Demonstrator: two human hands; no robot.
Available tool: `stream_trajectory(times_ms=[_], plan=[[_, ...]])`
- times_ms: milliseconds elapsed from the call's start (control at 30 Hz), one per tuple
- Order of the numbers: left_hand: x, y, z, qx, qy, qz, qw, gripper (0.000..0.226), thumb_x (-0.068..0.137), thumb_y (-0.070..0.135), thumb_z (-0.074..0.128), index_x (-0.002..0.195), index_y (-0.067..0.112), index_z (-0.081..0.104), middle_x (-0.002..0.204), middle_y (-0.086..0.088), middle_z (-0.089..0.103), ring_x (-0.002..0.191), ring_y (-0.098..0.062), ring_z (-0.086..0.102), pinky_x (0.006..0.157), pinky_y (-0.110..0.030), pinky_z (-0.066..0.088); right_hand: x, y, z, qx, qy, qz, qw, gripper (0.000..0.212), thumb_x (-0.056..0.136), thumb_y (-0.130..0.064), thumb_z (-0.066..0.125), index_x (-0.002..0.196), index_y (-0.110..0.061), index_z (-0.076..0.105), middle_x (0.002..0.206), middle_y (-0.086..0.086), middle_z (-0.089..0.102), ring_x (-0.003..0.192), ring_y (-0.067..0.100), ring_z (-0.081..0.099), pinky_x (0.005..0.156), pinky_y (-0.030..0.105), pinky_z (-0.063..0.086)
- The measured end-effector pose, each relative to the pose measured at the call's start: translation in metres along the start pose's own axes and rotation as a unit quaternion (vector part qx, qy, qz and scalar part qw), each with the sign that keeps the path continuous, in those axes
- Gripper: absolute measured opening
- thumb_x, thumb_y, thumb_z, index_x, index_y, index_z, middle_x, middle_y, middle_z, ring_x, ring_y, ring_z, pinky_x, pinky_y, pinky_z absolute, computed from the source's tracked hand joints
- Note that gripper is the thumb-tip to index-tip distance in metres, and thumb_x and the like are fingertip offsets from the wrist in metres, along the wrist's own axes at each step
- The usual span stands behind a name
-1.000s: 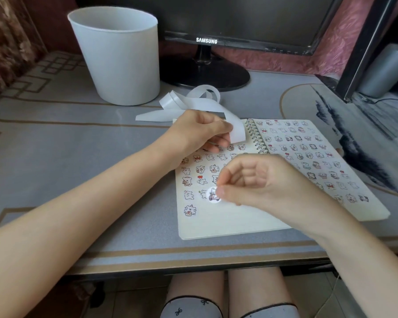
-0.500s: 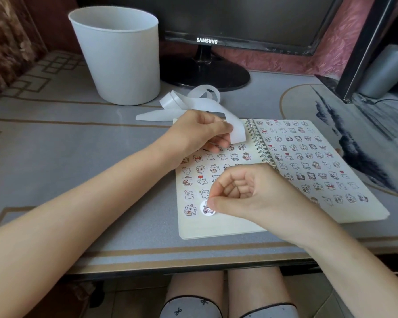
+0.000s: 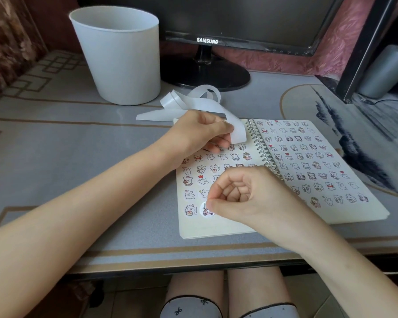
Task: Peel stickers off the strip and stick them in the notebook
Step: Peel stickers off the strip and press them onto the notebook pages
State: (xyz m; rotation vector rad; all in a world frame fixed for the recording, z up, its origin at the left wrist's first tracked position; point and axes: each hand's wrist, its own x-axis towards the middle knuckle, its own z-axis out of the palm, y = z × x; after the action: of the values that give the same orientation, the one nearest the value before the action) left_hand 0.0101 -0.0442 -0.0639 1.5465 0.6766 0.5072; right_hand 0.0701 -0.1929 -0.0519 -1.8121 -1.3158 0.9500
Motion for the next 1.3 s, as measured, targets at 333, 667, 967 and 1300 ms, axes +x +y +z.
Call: stream_trajectory(times_ms=[333,667,967,1300], plan=[[-0.0002,0.0001,0.0001,0.000,0.000,0.001,1.000,0.017,0.090,0.010,0.060,0.074,0.006,0.064,0.056,0.004,0.066,0.052,-0.004,0.061,0.053,-0.014,0.051,-0.0003,0.0013,0.0027,-0.005,0.008,-0.003,1.000,0.010,0.074,-0.009,0.074,0.069,-0.016,0.068,0.059,-0.007,0.064,0.053,0.001,0.051,0.056,0.019,0.045],[-0.0007,0.0005,0.0007,0.000,0.000,0.001,1.000,0.015,0.091,0.009,0.060,0.077,0.004,0.063,0.055,0.004,0.065,0.050,-0.003,0.060,0.051,-0.014,0.050,-0.0019,0.0013,0.0073,-0.063,0.029,-0.014,0.998,0.009,0.075,-0.014,0.072,0.072,-0.020,0.066,0.058,-0.010,0.061,0.048,-0.001,0.050,0.052,0.012,0.039],[-0.0005,0.0000,0.0009,0.004,0.000,0.005,1.000,0.016,0.090,0.008,0.060,0.076,0.004,0.063,0.056,0.004,0.065,0.051,-0.004,0.061,0.050,-0.014,0.049,-0.0013,0.0025,0.0044,-0.076,0.028,-0.030,0.996,0.010,0.075,-0.018,0.076,0.075,-0.020,0.066,0.057,-0.011,0.053,0.048,0.002,0.044,0.051,0.012,0.035],[-0.0003,0.0000,0.0012,0.007,-0.003,0.006,1.000,0.016,0.091,0.008,0.059,0.076,0.004,0.064,0.055,0.006,0.065,0.052,-0.003,0.062,0.052,-0.015,0.049,0.0069,0.0082,0.0018,-0.030,0.020,-0.018,0.999,0.013,0.076,-0.017,0.075,0.078,-0.021,0.063,0.058,-0.013,0.052,0.047,0.001,0.044,0.052,0.012,0.033]])
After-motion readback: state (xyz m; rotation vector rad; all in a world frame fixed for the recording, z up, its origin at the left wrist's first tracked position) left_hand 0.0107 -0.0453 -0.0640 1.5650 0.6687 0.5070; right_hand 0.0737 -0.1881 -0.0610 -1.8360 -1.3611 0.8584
